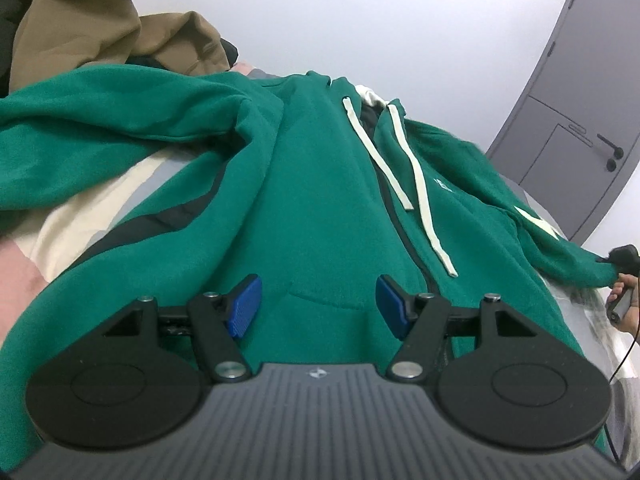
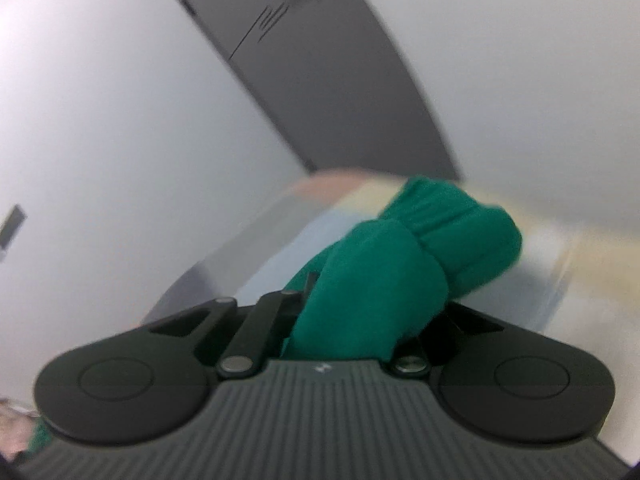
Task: Fold large clothes
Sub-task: 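Grasp the sleeve cuff with the right gripper and lift it up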
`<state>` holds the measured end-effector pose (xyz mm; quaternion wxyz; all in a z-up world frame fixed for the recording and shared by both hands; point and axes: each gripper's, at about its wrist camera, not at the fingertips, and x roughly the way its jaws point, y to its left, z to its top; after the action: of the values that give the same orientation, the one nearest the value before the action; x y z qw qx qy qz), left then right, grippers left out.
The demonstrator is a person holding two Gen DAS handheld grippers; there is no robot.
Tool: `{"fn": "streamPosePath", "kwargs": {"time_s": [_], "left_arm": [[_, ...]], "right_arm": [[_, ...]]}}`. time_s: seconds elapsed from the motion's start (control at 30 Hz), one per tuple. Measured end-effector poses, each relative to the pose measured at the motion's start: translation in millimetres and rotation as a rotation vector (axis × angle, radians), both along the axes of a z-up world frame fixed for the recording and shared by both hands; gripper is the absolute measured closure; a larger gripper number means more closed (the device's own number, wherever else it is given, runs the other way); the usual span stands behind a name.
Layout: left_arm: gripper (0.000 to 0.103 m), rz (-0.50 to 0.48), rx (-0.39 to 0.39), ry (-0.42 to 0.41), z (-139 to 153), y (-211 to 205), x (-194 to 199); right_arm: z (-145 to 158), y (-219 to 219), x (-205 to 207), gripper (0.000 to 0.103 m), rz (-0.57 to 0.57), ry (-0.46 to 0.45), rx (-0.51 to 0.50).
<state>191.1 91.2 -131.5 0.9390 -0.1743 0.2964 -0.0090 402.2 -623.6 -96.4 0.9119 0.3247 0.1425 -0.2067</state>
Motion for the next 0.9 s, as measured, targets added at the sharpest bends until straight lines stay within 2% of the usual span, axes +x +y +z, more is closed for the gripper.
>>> {"fn": "streamPosePath", "kwargs": {"time_s": [0.17,0.33,0.47,0.6,0.8,0.9], "left_arm": [[0.034,0.006,0.05,0.016,-6,-8,17],[0.034,0.018,0.106,0.034,-15,-17,37],[0.034,0.027,0.138,0.042,-19,-22,47],[0.034,0.032,0.14,0.04,-19,-22,48],[0.034,0.033,0.077,0.023,-7,-15,39],[0.034,0.03,-0.017,0.023,1,-3,33]], "right_arm": [[-13,-49,19,0.094,-0.03,0.019,-0.042],[-35,-63,49,0.093,-0.012,0.067,-0.075],[-23,-62,58,0.094,-0.011,0.07,-0.111],[19,-40,59,0.093,0.007,0.041,-0.222],[122,31,36,0.093,0.135,-0.102,-0.407],[176,89,15,0.093,0.22,-0.172,-0.522]]}}
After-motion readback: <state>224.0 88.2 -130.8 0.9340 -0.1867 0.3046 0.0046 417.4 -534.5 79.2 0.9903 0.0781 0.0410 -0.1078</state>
